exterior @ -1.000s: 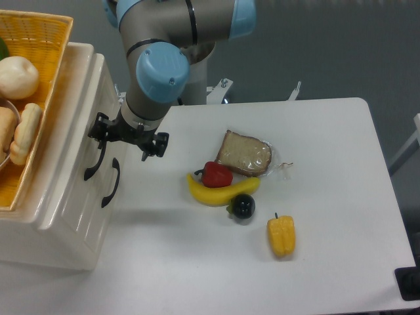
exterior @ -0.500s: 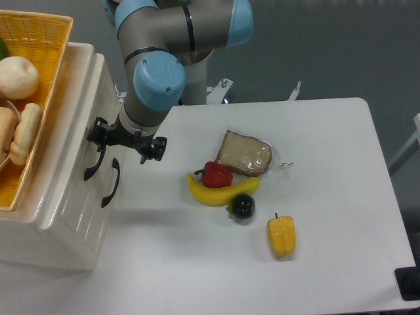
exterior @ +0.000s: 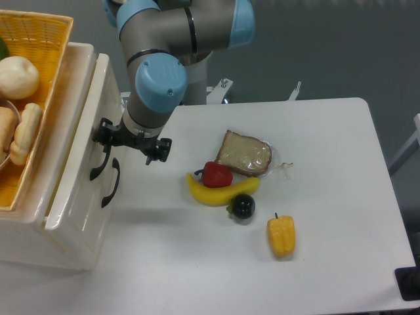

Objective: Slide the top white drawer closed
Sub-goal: 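Pull the top drawer outward by its handle with the gripper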

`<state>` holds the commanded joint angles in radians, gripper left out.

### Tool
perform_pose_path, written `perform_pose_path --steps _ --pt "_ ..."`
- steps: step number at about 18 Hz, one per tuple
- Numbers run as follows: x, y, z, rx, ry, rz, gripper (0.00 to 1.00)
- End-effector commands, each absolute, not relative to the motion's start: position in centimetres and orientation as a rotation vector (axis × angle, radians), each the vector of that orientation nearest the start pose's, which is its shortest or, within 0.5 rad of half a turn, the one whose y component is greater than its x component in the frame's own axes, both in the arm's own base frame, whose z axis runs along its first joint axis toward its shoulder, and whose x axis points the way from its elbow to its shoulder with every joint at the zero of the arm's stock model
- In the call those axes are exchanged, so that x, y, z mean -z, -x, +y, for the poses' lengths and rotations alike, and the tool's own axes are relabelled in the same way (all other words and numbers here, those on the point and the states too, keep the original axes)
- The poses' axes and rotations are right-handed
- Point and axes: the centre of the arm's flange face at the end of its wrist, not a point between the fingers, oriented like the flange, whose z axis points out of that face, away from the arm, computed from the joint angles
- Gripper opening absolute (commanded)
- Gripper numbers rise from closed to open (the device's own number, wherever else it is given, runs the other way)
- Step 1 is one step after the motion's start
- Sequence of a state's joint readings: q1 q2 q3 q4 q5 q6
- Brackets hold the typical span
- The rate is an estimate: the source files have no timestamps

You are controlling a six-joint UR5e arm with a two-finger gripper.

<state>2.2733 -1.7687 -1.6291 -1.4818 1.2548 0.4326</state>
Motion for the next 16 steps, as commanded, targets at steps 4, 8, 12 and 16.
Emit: perform_pose_path --steps 4,8,12,16 --pt "-37.2 24.2 51.6 0.521 3.030 -0.487 1.00" --pt "-37.3 25.7 50.9 0.516 3.018 -0.530 1.00" --pt "-38.0 27.0 50.6 0.498 3.001 -0.556 1.00" --pt "-38.3 28.0 50.1 0.468 3.004 -0.577 1.00"
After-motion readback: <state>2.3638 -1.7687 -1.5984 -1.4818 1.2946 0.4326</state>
